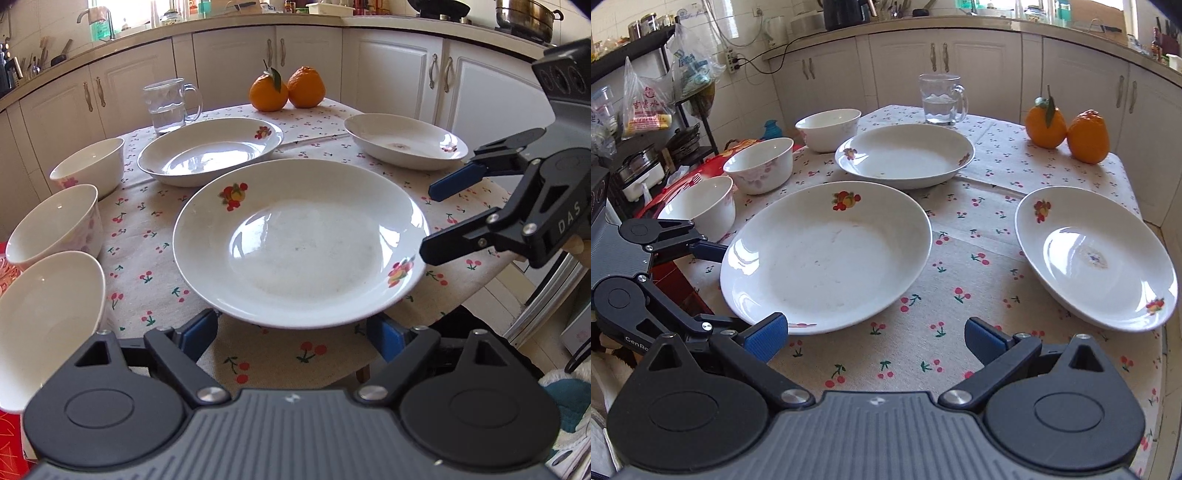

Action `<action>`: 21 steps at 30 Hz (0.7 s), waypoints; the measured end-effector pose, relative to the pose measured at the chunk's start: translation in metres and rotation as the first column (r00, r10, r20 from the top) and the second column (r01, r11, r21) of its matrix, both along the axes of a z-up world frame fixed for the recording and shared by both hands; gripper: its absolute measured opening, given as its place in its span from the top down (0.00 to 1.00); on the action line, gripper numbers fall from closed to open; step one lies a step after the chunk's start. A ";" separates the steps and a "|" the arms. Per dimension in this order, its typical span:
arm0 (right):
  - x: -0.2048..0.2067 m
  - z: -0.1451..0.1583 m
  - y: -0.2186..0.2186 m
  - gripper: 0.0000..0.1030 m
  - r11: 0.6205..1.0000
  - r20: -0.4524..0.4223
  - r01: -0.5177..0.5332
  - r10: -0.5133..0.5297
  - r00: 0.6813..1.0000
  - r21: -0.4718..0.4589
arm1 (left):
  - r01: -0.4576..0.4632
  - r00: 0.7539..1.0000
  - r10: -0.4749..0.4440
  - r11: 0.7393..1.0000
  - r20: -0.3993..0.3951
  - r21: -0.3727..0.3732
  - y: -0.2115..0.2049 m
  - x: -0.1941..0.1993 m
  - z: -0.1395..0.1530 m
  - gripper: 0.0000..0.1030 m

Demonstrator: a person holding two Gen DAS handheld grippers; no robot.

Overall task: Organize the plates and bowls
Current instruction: 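Grasp the rim of the white fruit-decal plate with the right gripper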

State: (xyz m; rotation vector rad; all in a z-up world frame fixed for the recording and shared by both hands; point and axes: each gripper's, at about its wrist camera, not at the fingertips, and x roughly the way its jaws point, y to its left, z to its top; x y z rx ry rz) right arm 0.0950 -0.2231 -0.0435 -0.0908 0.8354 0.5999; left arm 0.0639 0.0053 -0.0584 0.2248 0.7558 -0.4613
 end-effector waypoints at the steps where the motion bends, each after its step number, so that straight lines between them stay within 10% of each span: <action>1: 0.003 -0.001 0.000 0.00 1.000 -0.010 -0.017 0.017 1.000 0.016 | -0.002 1.000 0.002 1.000 0.003 0.002 0.000 0.000 0.000 0.14; 21: 0.081 -0.014 0.030 0.00 0.973 -0.148 -0.223 0.230 0.962 0.060 | 0.001 1.000 -0.001 1.000 0.006 0.009 -0.004 0.003 -0.001 0.10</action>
